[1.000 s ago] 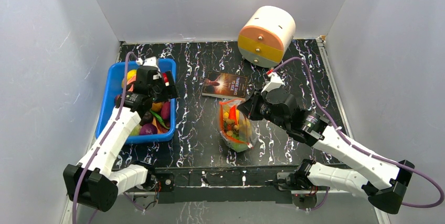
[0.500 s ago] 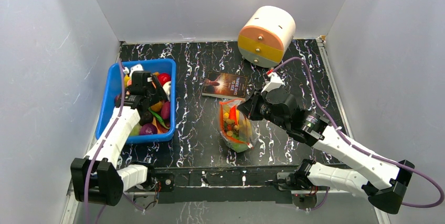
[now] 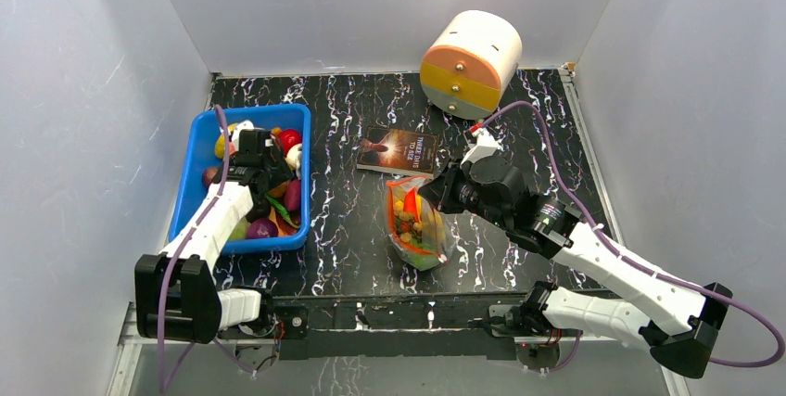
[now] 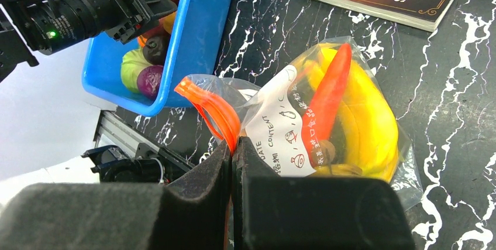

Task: Place the food in the zip-top bag and seal the zipper
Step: Pick up the fake vegetable from the bin.

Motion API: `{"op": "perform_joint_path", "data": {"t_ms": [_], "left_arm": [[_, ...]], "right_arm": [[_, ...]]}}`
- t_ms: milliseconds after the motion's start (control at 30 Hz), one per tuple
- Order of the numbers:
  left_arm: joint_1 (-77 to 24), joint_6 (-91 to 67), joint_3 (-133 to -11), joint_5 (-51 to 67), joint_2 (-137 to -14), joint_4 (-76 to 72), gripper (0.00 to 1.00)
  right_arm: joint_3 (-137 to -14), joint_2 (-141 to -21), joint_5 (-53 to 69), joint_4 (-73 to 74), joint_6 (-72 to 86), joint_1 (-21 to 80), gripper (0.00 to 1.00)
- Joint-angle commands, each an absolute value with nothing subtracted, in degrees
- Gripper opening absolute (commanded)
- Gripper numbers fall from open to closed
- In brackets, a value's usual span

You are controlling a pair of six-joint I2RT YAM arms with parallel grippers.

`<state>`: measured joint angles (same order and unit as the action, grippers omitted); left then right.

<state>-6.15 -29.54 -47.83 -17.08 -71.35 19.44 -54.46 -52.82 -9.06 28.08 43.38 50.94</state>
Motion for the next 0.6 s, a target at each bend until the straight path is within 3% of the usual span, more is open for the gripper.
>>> {"op": "perform_joint_path", "data": {"t_ms": [0, 567], "left_arm": [[-5.8, -29.8, -46.3, -18.7, -71.7, 18.2, 0.61], [-5.4, -31.2, -44.9, -17.6, -74.4, 16.8, 0.49]], "right_arm": [[-55.0, -50.7, -9.6, 22.6, 43.2, 51.0, 0.0], [-54.1, -51.0, -8.9, 21.6, 43.4, 51.0, 0.0]]}}
